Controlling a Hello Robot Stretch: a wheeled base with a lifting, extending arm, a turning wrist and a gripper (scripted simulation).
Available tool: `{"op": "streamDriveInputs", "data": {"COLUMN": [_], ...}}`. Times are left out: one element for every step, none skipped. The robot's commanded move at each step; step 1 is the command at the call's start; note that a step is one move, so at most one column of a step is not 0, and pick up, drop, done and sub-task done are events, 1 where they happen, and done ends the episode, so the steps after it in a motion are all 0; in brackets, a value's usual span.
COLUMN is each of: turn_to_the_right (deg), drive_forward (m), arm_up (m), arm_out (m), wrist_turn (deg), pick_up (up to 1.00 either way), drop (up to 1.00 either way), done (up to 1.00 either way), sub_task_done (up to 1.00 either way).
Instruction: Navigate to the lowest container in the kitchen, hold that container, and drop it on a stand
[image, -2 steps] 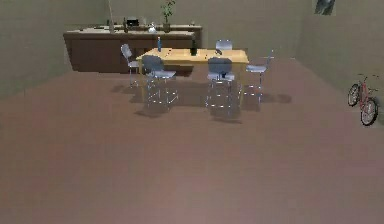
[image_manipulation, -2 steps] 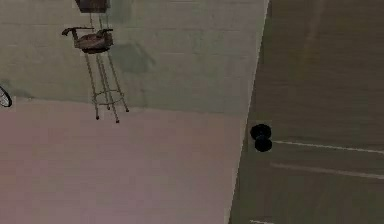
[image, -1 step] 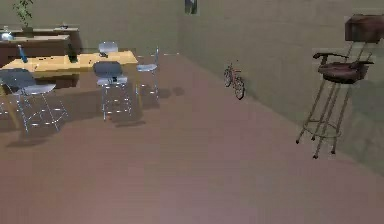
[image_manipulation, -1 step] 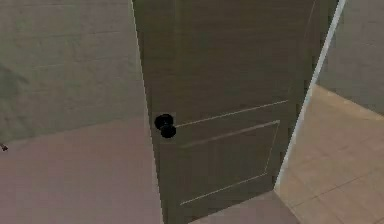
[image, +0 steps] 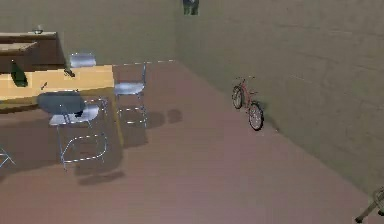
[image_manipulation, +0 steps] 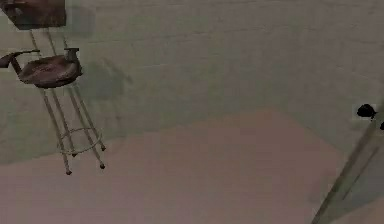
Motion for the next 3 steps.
{"op": "streamDriveInputs", "data": {"turn_to_the_right": [0.0, 0.0, 3.0], "drive_forward": [1.0, 1.0, 0.0], "arm_up": [0.0, 0.0, 0.0], "arm_out": [0.0, 0.0, 0.0], "wrist_turn": [0.0, 0.0, 0.0], "pick_up": [0.0, 0.0, 0.0], "drop": [0.0, 0.0, 0.0], "done": [0.0, 0.0, 0.0], "sub_task_done": [0.0, 0.0, 0.0]}}
